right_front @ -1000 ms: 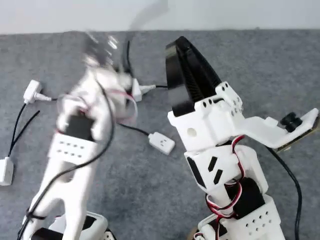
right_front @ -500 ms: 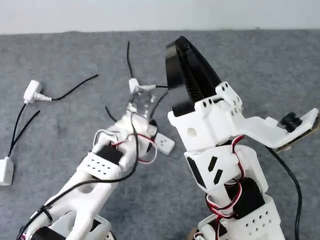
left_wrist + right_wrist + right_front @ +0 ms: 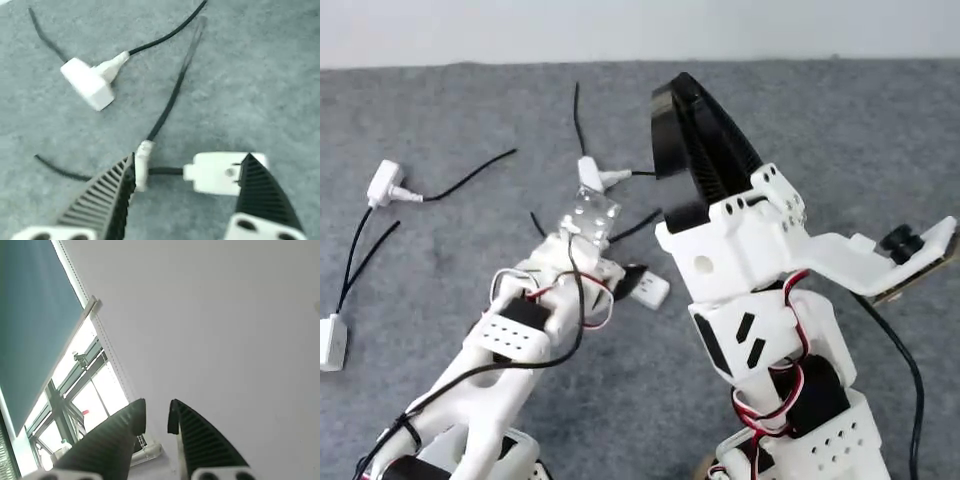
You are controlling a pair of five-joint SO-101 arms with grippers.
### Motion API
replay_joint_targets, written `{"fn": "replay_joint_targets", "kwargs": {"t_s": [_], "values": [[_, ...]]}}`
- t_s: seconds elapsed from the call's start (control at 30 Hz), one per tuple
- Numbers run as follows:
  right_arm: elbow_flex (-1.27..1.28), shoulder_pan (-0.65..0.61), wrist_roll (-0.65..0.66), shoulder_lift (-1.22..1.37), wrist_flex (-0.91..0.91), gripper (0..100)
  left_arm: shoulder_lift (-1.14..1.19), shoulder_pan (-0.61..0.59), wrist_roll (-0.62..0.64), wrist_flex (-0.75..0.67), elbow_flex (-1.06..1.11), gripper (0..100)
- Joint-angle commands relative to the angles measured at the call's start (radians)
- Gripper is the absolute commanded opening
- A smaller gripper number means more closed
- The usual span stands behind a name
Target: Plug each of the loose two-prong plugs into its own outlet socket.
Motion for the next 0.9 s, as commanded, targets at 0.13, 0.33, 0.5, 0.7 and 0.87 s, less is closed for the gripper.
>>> {"fn": "replay_joint_targets", "kwargs": {"t_s": [0.13,0.33,0.5,0.7,0.87], "values": [[-0.011,0.01,-0.003,-0.01,0.008,8.7,-0.293,-0.342,-0.051,0.17,-0.027,32],[-0.017,-0.03,0.0,0.05,0.008,8.7,-0.582,-0.694,-0.051,0.276,-0.025,32],[-0.083,-0.084,0.069,0.203,0.033,8.7,-0.69,-0.767,-0.066,0.417,-0.024,32],[-0.299,-0.234,0.135,0.432,0.291,8.7,-0.611,-0.76,0.029,0.451,0.038,32],[-0.456,-0.277,0.12,0.653,0.367,8.6,-0.559,-0.956,0.146,0.394,0.059,32]]}}
